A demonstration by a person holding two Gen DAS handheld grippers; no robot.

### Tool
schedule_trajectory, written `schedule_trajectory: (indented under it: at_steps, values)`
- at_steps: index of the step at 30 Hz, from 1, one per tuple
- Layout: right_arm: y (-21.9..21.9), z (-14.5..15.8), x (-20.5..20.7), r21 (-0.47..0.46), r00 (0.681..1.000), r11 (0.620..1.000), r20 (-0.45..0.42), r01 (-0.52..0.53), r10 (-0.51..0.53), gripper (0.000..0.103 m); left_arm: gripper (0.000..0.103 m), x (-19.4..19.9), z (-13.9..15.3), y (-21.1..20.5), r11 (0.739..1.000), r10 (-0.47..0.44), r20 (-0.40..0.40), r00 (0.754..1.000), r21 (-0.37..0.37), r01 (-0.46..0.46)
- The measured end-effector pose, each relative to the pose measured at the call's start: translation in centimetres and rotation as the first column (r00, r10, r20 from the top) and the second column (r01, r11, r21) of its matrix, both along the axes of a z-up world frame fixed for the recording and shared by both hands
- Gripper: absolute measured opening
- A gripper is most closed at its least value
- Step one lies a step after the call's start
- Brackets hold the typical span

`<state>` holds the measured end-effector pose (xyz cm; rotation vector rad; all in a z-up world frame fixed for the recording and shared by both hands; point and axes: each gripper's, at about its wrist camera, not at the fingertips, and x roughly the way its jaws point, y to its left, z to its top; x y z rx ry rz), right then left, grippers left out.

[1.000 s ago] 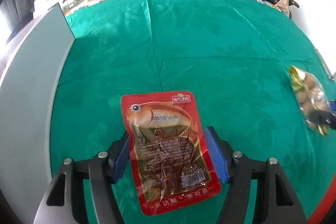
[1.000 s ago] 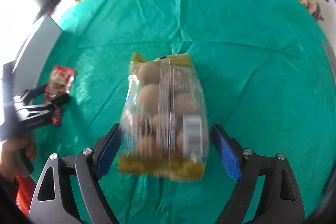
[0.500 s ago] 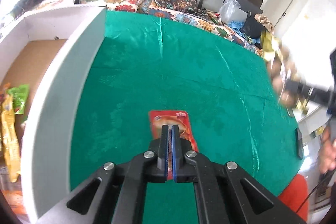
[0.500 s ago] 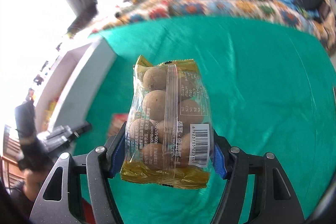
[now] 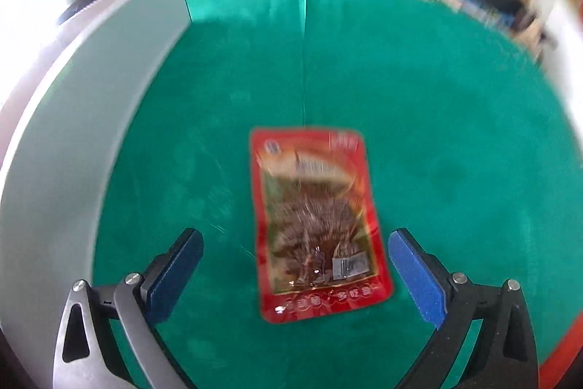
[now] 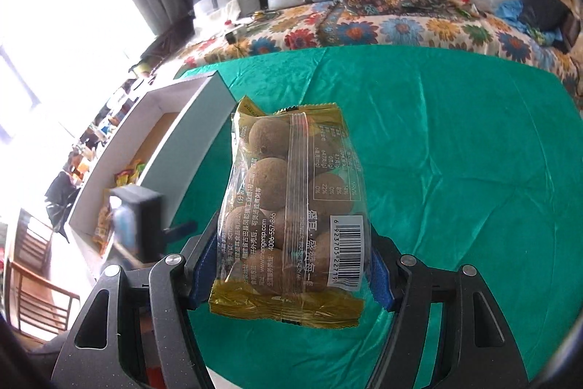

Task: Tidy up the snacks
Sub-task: 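Carry both packs into the white box and open both tools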

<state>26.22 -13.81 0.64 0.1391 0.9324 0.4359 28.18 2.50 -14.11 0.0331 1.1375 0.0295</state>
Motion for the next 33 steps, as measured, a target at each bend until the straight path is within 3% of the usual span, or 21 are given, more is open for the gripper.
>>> schedule_trajectory:
  at_steps: [1,3,4,6,7,8,14,16,19,23,25,28,31,33]
  values:
    - [-0.5,-0.1,-0.1,-0.001,1.000,1.000,0.001,0.006,-0.006,0.071,0.103,0.1,-0.4,-0.4,1.000,0.010,-0.006,1.000,0.018,-0.010]
    - [-1.1,-0.1,-0.3,-0.006,1.000,1.000,0.007,0.014,-0.014,0.071,0.086,0.0,-0.1,-0.3,0.999,0.034,0.031,0.999,-0.004,-0.034]
    - [-1.4,-0.2,-0.5,-0.009,1.000,1.000,0.009,0.017,-0.017,0.071,0.067,-0.2,0.3,-0.1,0.998,0.031,0.058,0.998,-0.057,-0.028]
    - [-2.1,-0.3,-0.5,-0.013,1.000,1.000,0.009,0.023,-0.023,0.071,0.059,-0.4,0.6,0.2,0.997,0.013,0.063,0.998,-0.075,-0.008]
    - [-2.4,-0.3,-0.5,-0.012,1.000,1.000,0.008,0.026,-0.026,0.071,0.047,-0.5,1.0,0.6,0.995,0.000,0.074,0.997,-0.099,0.007]
    - [-2.6,-0.3,-0.4,-0.009,1.000,1.000,0.008,0.029,-0.029,0.071,0.045,-0.7,1.5,1.2,0.990,-0.006,0.076,0.997,-0.142,0.017]
    - [-2.2,-0.3,0.6,0.029,0.999,0.999,-0.003,0.037,-0.037,0.071,0.045,-3.2,5.8,5.3,0.946,0.057,0.136,0.989,-0.325,-0.010]
    - [-1.0,0.1,1.0,0.038,1.000,0.999,-0.001,0.021,-0.021,0.071,0.045,-5.1,8.7,7.8,0.910,0.107,0.170,0.980,-0.413,-0.028]
    - [2.7,1.8,1.6,0.056,0.999,0.998,0.016,-0.042,0.041,0.071,0.045,-7.7,13.0,12.4,0.892,0.173,0.240,0.955,-0.449,-0.048]
    - [10.5,4.3,2.1,0.117,0.983,0.976,0.046,-0.183,0.179,0.071,0.050,-11.6,16.8,20.2,0.906,0.300,0.305,0.904,-0.388,-0.170]
    - [15.1,5.0,2.3,0.162,0.966,0.953,0.035,-0.257,0.255,0.071,0.054,-13.0,16.8,23.7,0.920,0.341,0.308,0.888,-0.304,-0.247]
    - [23.0,5.1,1.8,0.180,0.930,0.914,0.022,-0.364,0.366,0.071,0.065,-14.2,15.7,27.9,0.909,0.409,0.300,0.862,-0.210,-0.359]
    - [28.4,3.2,1.2,0.194,0.894,0.883,-0.053,-0.427,0.444,0.074,0.084,-14.6,14.5,30.0,0.902,0.430,0.278,0.859,-0.168,-0.397]
    - [30.2,1.1,0.5,0.203,0.875,0.876,-0.128,-0.438,0.467,0.075,0.087,-15.0,13.9,30.2,0.904,0.428,0.278,0.860,-0.130,-0.408]
